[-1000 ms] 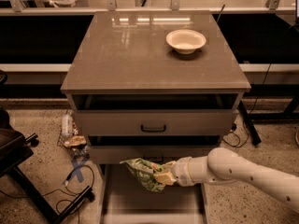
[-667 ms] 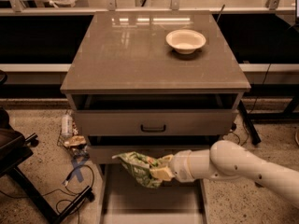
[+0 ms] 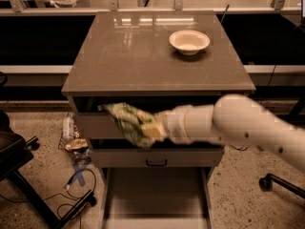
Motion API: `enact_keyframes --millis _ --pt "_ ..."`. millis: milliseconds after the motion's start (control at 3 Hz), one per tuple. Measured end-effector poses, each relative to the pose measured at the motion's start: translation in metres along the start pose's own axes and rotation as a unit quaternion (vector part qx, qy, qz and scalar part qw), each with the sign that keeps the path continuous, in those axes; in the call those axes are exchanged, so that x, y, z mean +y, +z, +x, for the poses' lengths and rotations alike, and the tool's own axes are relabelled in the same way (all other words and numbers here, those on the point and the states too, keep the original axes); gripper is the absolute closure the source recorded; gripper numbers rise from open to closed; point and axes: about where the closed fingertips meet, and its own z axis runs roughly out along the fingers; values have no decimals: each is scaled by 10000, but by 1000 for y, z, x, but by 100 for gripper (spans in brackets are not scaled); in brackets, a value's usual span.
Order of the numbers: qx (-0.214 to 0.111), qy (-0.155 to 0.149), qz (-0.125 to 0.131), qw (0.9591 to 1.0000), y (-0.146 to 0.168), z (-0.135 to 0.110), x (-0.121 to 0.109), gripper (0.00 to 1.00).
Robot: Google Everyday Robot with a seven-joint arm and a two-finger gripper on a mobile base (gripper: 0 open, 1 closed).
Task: Pick green jalapeno chip bag from bottom drawer and place on counter
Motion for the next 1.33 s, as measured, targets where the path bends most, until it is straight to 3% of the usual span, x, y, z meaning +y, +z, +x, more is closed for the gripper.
enact_keyframes --millis 333,667,1000,1333 --pt "-151 -138 364 9991 -14 -68 -3 100" --pt "-339 -533 706 9955 -24 -131 0 100" --pt "-602 -957 907 9894 -23 -172 -6 100" --pt "-894 -1509 1023 9792 -7 -199 -23 100"
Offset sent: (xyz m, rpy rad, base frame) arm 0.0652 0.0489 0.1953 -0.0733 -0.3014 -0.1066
